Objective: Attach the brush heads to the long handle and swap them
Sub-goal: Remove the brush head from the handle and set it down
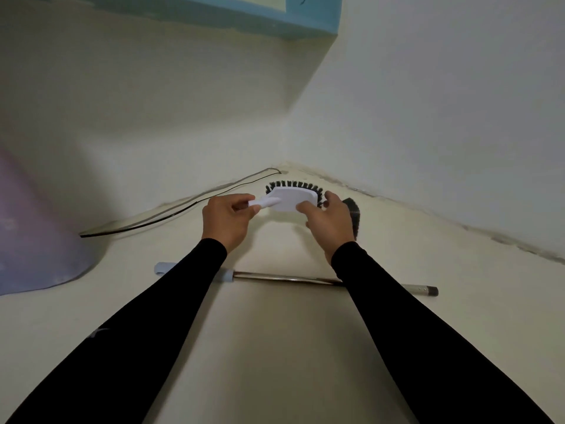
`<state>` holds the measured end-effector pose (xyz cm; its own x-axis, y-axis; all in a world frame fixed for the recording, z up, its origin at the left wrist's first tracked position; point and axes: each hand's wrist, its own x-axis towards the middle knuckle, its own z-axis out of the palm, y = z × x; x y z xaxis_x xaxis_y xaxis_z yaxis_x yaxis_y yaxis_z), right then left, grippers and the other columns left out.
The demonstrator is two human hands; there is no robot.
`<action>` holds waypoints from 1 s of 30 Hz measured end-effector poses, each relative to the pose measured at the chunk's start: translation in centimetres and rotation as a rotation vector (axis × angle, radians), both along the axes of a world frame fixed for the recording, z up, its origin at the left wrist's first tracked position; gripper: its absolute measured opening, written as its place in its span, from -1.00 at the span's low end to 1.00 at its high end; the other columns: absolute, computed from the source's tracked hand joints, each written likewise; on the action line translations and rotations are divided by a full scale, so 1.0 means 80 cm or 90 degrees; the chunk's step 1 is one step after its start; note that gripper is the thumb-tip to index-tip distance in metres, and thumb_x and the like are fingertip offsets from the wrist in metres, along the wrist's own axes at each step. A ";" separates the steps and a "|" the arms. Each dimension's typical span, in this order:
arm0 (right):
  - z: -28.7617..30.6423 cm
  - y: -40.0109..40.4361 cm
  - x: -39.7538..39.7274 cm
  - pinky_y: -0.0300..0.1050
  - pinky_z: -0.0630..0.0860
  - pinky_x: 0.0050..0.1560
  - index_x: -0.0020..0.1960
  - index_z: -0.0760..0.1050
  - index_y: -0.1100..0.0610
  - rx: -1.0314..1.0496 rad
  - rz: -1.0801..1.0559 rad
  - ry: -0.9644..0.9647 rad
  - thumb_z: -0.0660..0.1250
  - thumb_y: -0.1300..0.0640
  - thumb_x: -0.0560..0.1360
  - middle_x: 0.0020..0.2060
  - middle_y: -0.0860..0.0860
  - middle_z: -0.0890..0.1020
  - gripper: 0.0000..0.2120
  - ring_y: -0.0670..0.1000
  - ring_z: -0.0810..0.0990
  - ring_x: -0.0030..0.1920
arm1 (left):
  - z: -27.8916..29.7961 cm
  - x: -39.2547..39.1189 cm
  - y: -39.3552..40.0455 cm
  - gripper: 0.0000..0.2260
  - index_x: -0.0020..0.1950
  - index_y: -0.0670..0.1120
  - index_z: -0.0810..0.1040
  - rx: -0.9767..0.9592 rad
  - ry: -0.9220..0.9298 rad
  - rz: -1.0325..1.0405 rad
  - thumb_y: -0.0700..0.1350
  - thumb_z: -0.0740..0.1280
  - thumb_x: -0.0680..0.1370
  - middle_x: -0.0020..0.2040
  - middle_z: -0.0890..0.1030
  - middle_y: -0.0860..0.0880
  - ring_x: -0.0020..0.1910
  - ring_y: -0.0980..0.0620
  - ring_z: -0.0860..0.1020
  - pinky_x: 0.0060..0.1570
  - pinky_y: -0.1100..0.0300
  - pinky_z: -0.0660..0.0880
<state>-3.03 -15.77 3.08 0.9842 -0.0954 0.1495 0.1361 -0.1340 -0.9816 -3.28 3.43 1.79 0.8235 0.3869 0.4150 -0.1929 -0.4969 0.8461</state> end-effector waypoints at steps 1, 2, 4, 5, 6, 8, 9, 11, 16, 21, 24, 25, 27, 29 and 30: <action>-0.002 0.006 0.008 0.19 0.57 0.33 0.64 0.22 0.16 0.019 0.000 0.003 0.47 0.01 0.46 0.22 -0.04 0.52 -0.16 0.12 0.58 0.28 | 0.003 0.006 0.004 -0.80 -0.05 0.07 0.71 0.001 0.003 0.003 0.04 0.50 0.35 -0.27 0.66 0.21 -0.16 0.20 0.63 -0.08 0.32 0.47; -0.005 0.011 0.018 0.15 0.58 0.31 0.63 0.19 0.13 0.041 0.001 0.010 0.47 0.04 0.48 0.12 -0.12 0.51 -0.19 0.08 0.59 0.22 | 0.005 0.012 0.008 -0.80 -0.05 0.07 0.71 0.001 0.004 0.003 0.03 0.51 0.35 -0.27 0.66 0.20 -0.17 0.19 0.64 -0.08 0.30 0.49; -0.008 0.020 0.033 0.04 0.61 0.17 0.50 0.29 0.09 0.065 0.003 0.020 0.46 0.07 0.50 0.04 -0.14 0.51 -0.36 -0.04 0.60 0.06 | 0.008 0.024 0.014 -0.80 -0.04 0.04 0.71 -0.002 0.006 0.003 -0.01 0.52 0.35 -0.25 0.67 0.16 -0.20 0.19 0.64 -0.08 0.29 0.50; -0.008 0.024 0.039 -0.02 0.60 0.07 0.41 0.35 0.11 0.060 0.000 0.021 0.46 0.08 0.50 0.03 -0.11 0.55 -0.46 -0.06 0.60 -0.01 | 0.009 0.030 0.017 -0.80 -0.04 0.04 0.72 0.001 0.007 0.006 -0.02 0.53 0.35 -0.26 0.67 0.15 -0.22 0.22 0.62 -0.10 0.31 0.48; -0.009 0.026 0.044 -0.06 0.58 0.00 0.36 0.40 0.12 0.054 -0.001 0.021 0.46 0.07 0.50 0.02 -0.09 0.57 -0.52 -0.05 0.60 -0.03 | 0.009 0.036 0.018 -0.80 -0.04 0.03 0.72 0.006 0.009 0.010 -0.02 0.53 0.35 -0.27 0.66 0.16 -0.24 0.27 0.60 -0.13 0.34 0.46; -0.008 0.030 0.053 -0.01 0.59 0.07 0.37 0.43 0.12 0.049 0.003 0.037 0.45 0.05 0.50 0.03 -0.09 0.56 -0.51 0.02 0.60 0.05 | 0.007 0.046 0.020 -0.81 -0.04 0.03 0.72 0.022 0.018 0.015 -0.03 0.53 0.36 -0.30 0.65 0.17 -0.28 0.31 0.57 -0.21 0.41 0.40; -0.008 0.032 0.058 0.06 0.60 0.17 0.41 0.43 0.12 0.048 0.008 0.049 0.45 0.04 0.50 0.09 -0.08 0.56 -0.48 0.05 0.59 0.13 | 0.006 0.051 0.021 -0.82 -0.05 0.02 0.72 0.031 0.026 0.015 -0.03 0.52 0.36 -0.31 0.64 0.16 -0.29 0.32 0.56 -0.25 0.44 0.38; -0.008 0.035 0.066 0.19 0.56 0.33 0.50 0.41 0.13 0.042 0.015 0.069 0.45 0.03 0.50 0.27 -0.02 0.54 -0.40 0.08 0.54 0.28 | 0.003 0.059 0.021 -0.82 -0.05 0.01 0.72 0.045 0.041 0.012 -0.03 0.52 0.37 -0.34 0.62 0.15 -0.30 0.28 0.55 -0.25 0.44 0.36; -0.011 0.033 0.083 0.18 0.58 0.31 0.47 0.45 0.12 0.007 0.030 0.088 0.46 0.03 0.47 0.31 0.00 0.55 -0.41 0.07 0.56 0.25 | -0.004 0.075 0.019 -0.80 -0.02 -0.03 0.71 0.071 0.072 0.015 -0.06 0.53 0.37 -0.34 0.60 0.14 -0.22 0.12 0.57 -0.09 0.31 0.40; -0.018 0.027 0.093 -0.09 0.51 -0.18 0.29 0.53 0.09 -0.019 0.058 0.128 0.45 0.06 0.49 0.00 -0.06 0.58 -0.61 -0.10 0.53 -0.12 | -0.006 0.085 0.019 -0.81 -0.03 -0.07 0.71 0.078 0.110 0.020 -0.12 0.53 0.37 -0.32 0.61 0.12 -0.20 0.10 0.58 -0.08 0.30 0.40; -0.021 0.028 0.095 -0.10 0.50 -0.19 0.29 0.53 0.07 -0.032 0.067 0.138 0.44 0.07 0.49 0.00 -0.06 0.59 -0.62 -0.09 0.54 -0.12 | -0.010 0.088 0.017 -0.81 -0.02 -0.10 0.71 0.086 0.119 0.030 -0.16 0.52 0.38 -0.24 0.64 0.02 -0.12 0.03 0.59 -0.05 0.28 0.41; -0.023 0.028 0.096 -0.10 0.50 -0.20 0.30 0.53 0.07 -0.035 0.071 0.143 0.44 0.07 0.49 -0.01 -0.07 0.59 -0.61 -0.09 0.55 -0.12 | -0.012 0.088 0.016 -0.81 -0.02 -0.10 0.71 0.085 0.119 0.033 -0.17 0.52 0.37 -0.23 0.65 0.00 -0.11 0.02 0.60 -0.05 0.27 0.42; -0.027 0.028 0.097 -0.10 0.50 -0.21 0.23 0.54 0.05 -0.039 0.078 0.151 0.45 0.07 0.48 -0.05 -0.07 0.57 -0.67 -0.07 0.55 -0.14 | -0.015 0.090 0.017 -0.81 -0.03 -0.10 0.71 0.088 0.121 0.042 -0.18 0.52 0.37 -0.20 0.67 -0.02 -0.09 0.00 0.61 -0.05 0.28 0.42; -0.030 0.028 0.099 -0.09 0.49 -0.21 0.08 0.56 0.03 -0.038 0.080 0.157 0.46 0.07 0.47 -0.12 -0.04 0.57 -0.79 -0.05 0.55 -0.18 | -0.018 0.090 0.019 -0.80 -0.02 -0.10 0.72 0.090 0.125 0.049 -0.18 0.51 0.37 -0.15 0.69 -0.04 -0.06 -0.01 0.61 -0.03 0.28 0.41; -0.031 0.027 0.100 -0.08 0.49 -0.21 0.04 0.56 0.03 -0.037 0.080 0.159 0.46 0.08 0.46 -0.15 -0.04 0.57 -0.82 -0.04 0.55 -0.20 | -0.020 0.090 0.020 -0.80 -0.02 -0.10 0.72 0.091 0.128 0.051 -0.18 0.50 0.37 -0.14 0.70 -0.05 -0.05 -0.01 0.61 -0.03 0.28 0.41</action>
